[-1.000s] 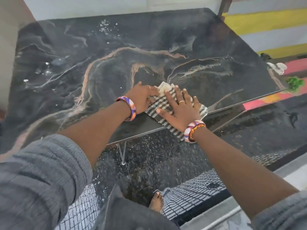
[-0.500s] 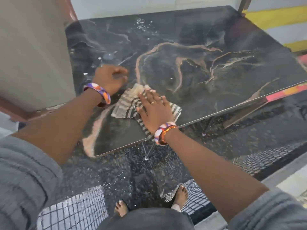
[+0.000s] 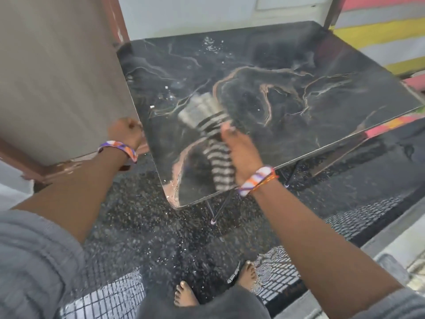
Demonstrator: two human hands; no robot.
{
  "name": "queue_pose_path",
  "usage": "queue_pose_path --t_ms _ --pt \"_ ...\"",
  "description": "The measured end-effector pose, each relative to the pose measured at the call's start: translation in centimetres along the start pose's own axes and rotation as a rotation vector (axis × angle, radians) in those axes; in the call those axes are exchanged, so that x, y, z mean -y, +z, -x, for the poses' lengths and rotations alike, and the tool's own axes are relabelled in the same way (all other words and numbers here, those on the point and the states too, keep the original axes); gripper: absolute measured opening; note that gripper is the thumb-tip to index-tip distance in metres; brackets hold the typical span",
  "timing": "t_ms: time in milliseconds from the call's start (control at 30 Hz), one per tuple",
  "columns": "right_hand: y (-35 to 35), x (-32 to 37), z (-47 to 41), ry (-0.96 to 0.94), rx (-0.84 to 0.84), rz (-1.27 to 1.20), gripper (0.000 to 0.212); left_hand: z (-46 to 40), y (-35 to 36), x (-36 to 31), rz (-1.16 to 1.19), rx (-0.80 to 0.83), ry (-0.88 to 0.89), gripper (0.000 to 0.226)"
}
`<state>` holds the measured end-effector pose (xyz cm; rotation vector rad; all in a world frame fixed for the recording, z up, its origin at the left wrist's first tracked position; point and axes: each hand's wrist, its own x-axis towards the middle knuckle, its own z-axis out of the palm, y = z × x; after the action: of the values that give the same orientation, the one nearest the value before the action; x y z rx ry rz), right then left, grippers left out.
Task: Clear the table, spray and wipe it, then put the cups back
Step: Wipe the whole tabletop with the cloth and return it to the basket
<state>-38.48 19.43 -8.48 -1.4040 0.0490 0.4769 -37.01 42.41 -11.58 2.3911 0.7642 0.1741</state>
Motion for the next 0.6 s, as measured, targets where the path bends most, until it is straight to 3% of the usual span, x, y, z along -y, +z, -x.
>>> queue_pose_path --t_ms 100,167,233,367,433,600 --pt "-3.9 1.9 -2.1 -0.111 -0.387 -0.074 0.028 0.1 0.9 -1.2 0.01 -0.044 0.025 0.032" --pt "-6.9 2.3 -4.1 -0.152 -0.674 0.091 0.039 -0.1 1.8 -1.8 -0.005 -0.105 0.074 0.029" --pt "-9.6 2.2 -5.6 -0.078 -0.832 0.389 0.054 0.0 2.6 -2.4 -0.029 -0.148 0.102 0.031" --pt "-13.2 0.4 -7.3 0.251 -0.831 0.981 0.083 0.2 3.1 -2.9 -0.039 -0.15 0.168 0.041" --pt "-12.5 0.4 -12.8 0.229 -0.721 1.114 0.082 -2.8 3.5 -1.7 -0.042 -0.232 0.055 0.041" --pt "-13.7 1.6 -14.3 0.064 -0.722 1.281 0.065 -2.8 2.7 0.2 -0.018 -0.234 0.014 0.039"
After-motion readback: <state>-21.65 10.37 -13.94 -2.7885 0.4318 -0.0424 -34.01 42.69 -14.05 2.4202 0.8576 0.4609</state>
